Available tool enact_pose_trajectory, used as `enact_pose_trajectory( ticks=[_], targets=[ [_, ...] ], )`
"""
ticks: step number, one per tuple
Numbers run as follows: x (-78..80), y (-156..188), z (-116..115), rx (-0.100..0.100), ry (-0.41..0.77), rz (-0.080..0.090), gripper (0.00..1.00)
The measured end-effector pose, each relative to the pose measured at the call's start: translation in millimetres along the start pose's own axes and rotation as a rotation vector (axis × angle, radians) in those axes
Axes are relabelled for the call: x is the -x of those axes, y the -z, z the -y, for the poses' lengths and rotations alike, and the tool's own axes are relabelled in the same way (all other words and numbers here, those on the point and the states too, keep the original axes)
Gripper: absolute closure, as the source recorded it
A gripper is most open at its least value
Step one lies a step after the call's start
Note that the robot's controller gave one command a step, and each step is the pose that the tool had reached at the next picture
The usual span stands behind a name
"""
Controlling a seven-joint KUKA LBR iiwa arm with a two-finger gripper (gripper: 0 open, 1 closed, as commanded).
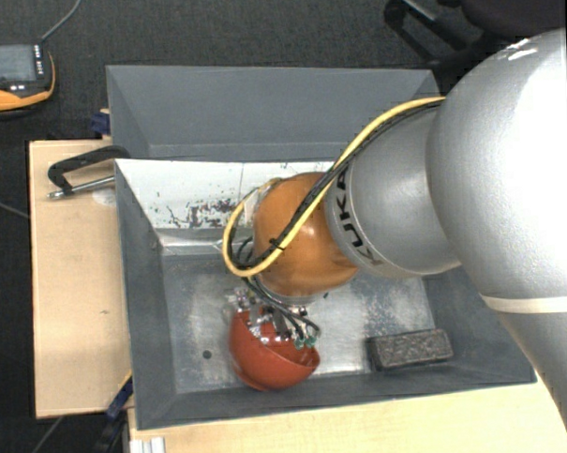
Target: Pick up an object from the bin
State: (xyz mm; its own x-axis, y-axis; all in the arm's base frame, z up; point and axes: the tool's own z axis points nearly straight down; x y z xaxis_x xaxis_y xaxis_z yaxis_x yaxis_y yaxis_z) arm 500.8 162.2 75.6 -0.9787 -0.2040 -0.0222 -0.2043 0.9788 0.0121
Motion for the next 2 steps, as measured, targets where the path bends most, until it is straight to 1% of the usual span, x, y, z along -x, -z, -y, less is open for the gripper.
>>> enact_pose_trajectory(
  ticks=[1,2],
  targets=[
    [95.9,53.8,3.3,0.003,-0.026,0.017,1.0],
    [71.6,157.4,5.4,0.004,0.002,0.031,1.0]
  ],
)
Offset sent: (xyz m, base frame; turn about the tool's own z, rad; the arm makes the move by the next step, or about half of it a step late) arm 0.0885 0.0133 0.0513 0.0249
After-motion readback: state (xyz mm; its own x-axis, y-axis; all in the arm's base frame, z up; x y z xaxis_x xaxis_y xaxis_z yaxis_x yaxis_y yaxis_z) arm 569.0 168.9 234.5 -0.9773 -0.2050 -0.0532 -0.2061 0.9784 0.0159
